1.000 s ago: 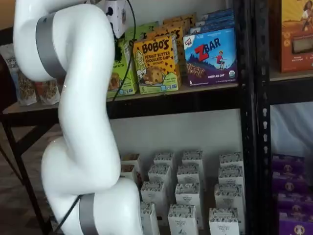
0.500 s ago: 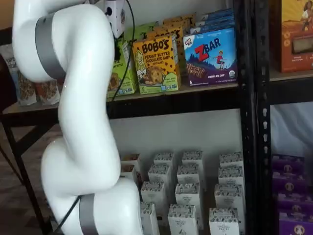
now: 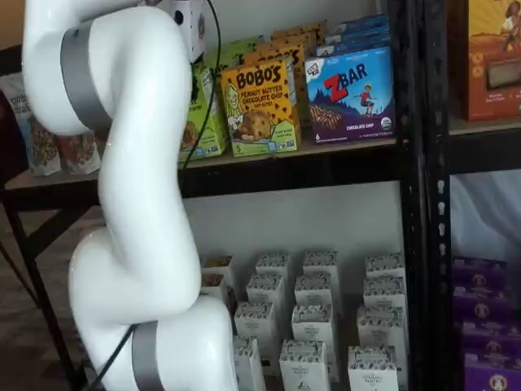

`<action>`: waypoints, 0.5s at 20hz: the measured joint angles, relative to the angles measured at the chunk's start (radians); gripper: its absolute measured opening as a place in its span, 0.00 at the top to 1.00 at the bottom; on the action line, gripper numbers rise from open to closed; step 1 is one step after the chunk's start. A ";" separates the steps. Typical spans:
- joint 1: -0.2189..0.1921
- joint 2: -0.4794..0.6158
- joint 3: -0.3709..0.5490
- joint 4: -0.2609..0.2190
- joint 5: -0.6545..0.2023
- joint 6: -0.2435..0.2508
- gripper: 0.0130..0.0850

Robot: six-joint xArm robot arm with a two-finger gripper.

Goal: Pick the green box on the top shelf, the fourth from the left

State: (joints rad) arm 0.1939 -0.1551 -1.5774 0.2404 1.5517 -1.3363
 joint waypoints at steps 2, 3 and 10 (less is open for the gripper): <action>0.002 0.003 -0.008 -0.001 0.010 0.003 1.00; 0.002 0.005 -0.013 -0.001 0.017 0.004 1.00; 0.003 0.004 -0.044 0.009 0.073 0.013 1.00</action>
State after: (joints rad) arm 0.1969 -0.1512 -1.6213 0.2497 1.6250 -1.3236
